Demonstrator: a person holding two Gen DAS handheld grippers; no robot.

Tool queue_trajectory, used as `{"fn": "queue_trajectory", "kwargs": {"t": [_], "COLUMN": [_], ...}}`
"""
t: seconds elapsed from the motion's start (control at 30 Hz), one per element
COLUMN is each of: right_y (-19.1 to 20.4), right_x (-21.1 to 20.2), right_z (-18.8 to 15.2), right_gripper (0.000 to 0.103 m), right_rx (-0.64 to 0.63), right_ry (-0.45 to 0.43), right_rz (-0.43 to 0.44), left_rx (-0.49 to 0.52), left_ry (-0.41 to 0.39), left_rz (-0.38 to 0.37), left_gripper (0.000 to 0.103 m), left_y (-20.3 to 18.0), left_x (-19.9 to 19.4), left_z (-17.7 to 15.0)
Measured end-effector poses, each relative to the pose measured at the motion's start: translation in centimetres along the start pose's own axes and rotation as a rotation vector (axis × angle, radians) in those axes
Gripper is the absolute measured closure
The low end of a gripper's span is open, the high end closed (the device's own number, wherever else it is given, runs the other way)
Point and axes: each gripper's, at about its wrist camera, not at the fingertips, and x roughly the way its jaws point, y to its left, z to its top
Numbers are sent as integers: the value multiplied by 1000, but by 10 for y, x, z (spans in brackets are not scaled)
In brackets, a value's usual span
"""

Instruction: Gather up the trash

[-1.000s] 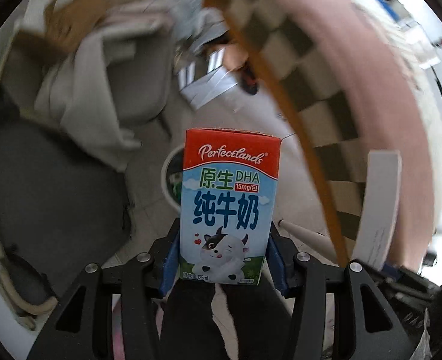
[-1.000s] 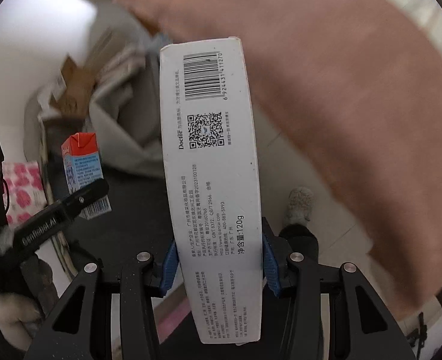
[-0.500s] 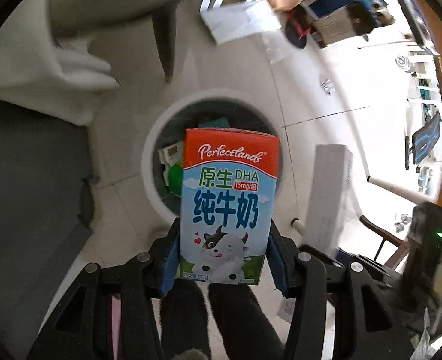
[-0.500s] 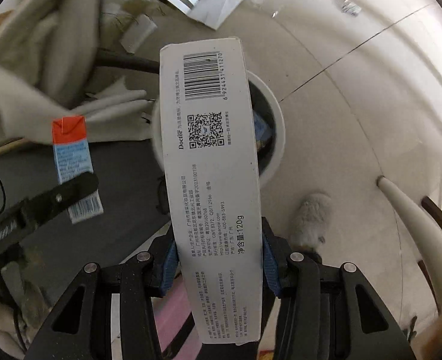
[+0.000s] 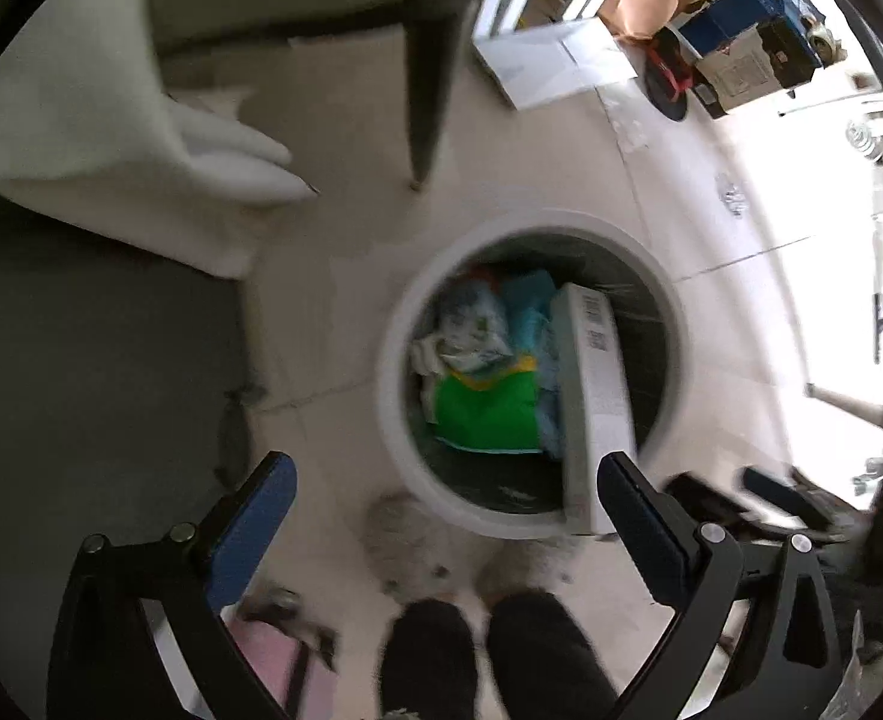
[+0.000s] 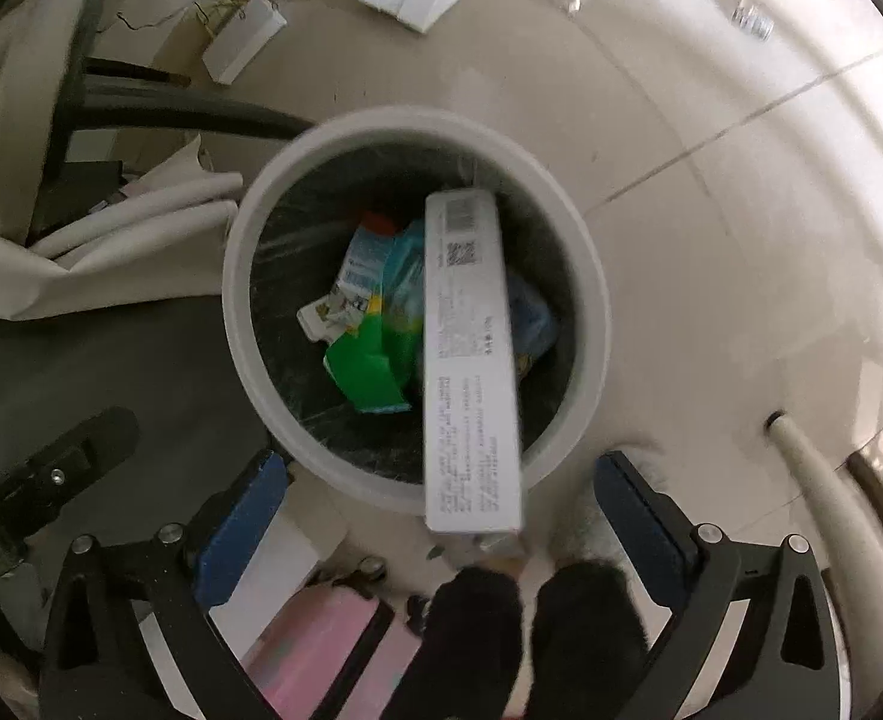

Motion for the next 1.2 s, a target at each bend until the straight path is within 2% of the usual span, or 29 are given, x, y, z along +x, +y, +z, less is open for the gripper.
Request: {"fn": "queue_trajectory", "kwargs": {"t": [0.07,0.2,0.37,0.6,0.77,0.9,1.1,1.2], "right_y": [8,19,36,59,71,80,87,88], "right_x": [-17,-62,-124,-253,-345,-415,-517,-550], "right_z": [-5,-28,-65,-135,-184,-223,-283,-305], "right_gripper": [0,0,0,0,0,0,0,0], "right_rx": [-19,-53,-94,-113,-116,-143,-219,-236], "right_ry": [-37,-113,-164,-225,-241,-254,-293,-315], "right_rz": [-50,-173,-180,-137,-90,-43,14,50], "left_rx": [13,10,6,27,50,84,81,83], "left_ry": [-25,-62,-105,-163,-208,-228,-283,-319], "left_rz": [37,41,51,40,-4,-73,-191,-246], "left_gripper": [0,0,0,0,0,0,0,0], "left_y": [1,2,2,-9,-26,-37,-40,-41], "left_x": [-9,-46,-110,-240,-334,-398,-472,-504], "left_z": [-9,-36,-70,-124,-169,-204,-243,-258]}}
